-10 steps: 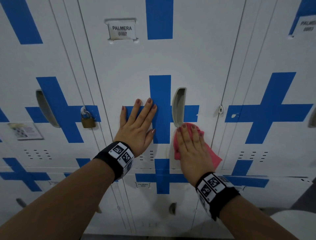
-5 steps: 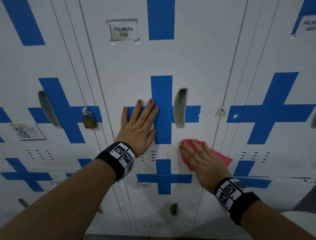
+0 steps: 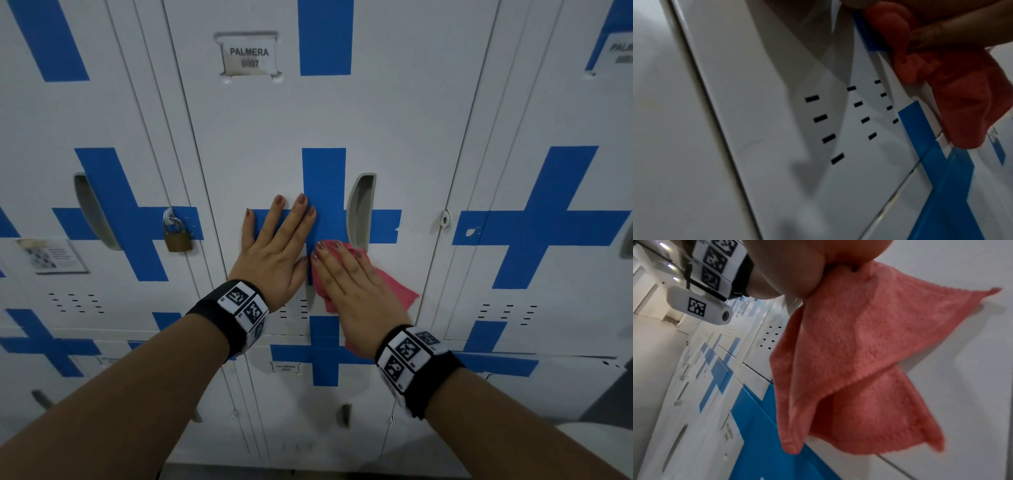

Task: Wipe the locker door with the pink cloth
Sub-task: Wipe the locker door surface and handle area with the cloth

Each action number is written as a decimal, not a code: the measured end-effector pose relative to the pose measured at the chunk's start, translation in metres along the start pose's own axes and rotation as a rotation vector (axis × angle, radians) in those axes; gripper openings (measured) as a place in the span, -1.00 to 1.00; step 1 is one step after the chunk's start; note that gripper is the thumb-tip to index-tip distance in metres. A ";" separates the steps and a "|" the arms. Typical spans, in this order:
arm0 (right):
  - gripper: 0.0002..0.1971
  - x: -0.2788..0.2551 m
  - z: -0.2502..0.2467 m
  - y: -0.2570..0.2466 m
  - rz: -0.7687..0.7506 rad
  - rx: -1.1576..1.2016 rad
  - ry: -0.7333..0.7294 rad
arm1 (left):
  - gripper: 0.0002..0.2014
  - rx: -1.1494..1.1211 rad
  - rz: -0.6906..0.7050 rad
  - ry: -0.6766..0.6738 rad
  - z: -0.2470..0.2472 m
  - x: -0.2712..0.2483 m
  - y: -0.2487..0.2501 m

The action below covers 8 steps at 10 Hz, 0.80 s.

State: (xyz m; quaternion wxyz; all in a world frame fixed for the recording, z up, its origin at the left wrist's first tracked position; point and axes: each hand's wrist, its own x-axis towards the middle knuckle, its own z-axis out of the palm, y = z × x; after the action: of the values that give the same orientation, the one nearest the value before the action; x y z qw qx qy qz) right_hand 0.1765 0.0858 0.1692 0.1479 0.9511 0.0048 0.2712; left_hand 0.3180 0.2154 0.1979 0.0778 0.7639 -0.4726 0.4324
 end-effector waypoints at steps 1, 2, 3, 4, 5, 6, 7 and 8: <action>-0.15 -0.001 0.005 -0.007 0.036 0.025 0.002 | -0.23 -0.003 0.004 0.000 -0.001 0.000 0.000; -0.09 -0.014 0.014 0.001 0.005 -0.009 -0.057 | -0.25 0.002 0.008 0.002 -0.001 0.000 0.000; -0.11 -0.032 0.020 0.018 -0.047 -0.034 -0.095 | -0.26 0.003 0.005 0.001 -0.001 0.000 0.000; -0.01 -0.052 0.027 0.031 -0.038 -0.038 -0.119 | -0.27 -0.003 0.002 -0.003 0.000 0.000 0.000; 0.24 -0.068 0.030 0.040 0.010 -0.005 -0.219 | -0.25 -0.005 -0.002 -0.009 0.000 0.000 -0.001; 0.37 -0.074 0.023 0.043 0.121 0.011 -0.234 | -0.25 -0.002 -0.004 -0.013 0.000 0.000 0.000; 0.42 -0.068 0.014 0.040 0.300 0.044 -0.188 | -0.25 0.001 -0.004 -0.016 0.000 0.000 0.000; 0.47 -0.052 0.012 0.031 0.371 0.065 -0.150 | -0.25 0.010 -0.006 -0.015 0.001 -0.001 0.000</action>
State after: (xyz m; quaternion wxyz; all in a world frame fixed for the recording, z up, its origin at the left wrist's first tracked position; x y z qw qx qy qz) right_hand 0.1363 0.0477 0.1412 0.0646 0.9576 -0.1726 0.2217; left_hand 0.3184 0.2155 0.1970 0.0717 0.7690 -0.4688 0.4286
